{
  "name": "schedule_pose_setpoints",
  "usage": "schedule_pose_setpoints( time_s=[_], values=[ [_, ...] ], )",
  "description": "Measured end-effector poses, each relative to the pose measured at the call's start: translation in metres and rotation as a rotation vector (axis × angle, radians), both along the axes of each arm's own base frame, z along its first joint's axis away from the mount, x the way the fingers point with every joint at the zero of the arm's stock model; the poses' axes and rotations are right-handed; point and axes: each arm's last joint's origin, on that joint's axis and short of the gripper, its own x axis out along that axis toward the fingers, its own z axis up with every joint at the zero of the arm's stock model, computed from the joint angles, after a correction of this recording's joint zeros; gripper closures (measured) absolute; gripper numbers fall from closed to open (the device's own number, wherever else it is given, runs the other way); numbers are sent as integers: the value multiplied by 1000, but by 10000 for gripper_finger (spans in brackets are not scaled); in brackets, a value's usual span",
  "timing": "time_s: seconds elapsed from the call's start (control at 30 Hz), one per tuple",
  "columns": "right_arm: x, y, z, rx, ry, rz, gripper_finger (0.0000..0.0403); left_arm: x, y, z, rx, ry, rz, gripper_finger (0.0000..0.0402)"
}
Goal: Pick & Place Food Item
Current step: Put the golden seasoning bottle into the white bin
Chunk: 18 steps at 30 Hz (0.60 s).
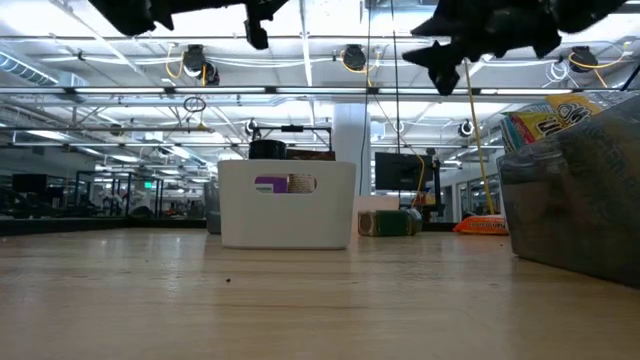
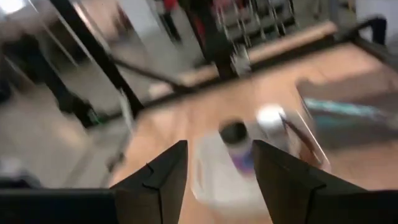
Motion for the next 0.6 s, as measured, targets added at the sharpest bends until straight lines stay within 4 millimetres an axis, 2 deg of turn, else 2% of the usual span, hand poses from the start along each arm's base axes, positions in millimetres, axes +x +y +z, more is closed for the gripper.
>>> schedule_pose_setpoints(
  time_s=[0.07, 0.2, 0.43, 0.6],
  values=[
    [-2, 0, 3, -23, 102, -21, 232, 1, 0, 6, 0, -2, 8, 229],
    [-9, 0, 9, 107, 317, -148, 232, 5, 1, 7, 4, 56, 17, 229],
    [-25, 3, 16, 88, 528, -245, 232, 9, 7, 4, 32, 157, 49, 229],
    [-35, 4, 26, 83, 624, -305, 232, 9, 17, -1, 97, 225, -7, 229]
  ],
)
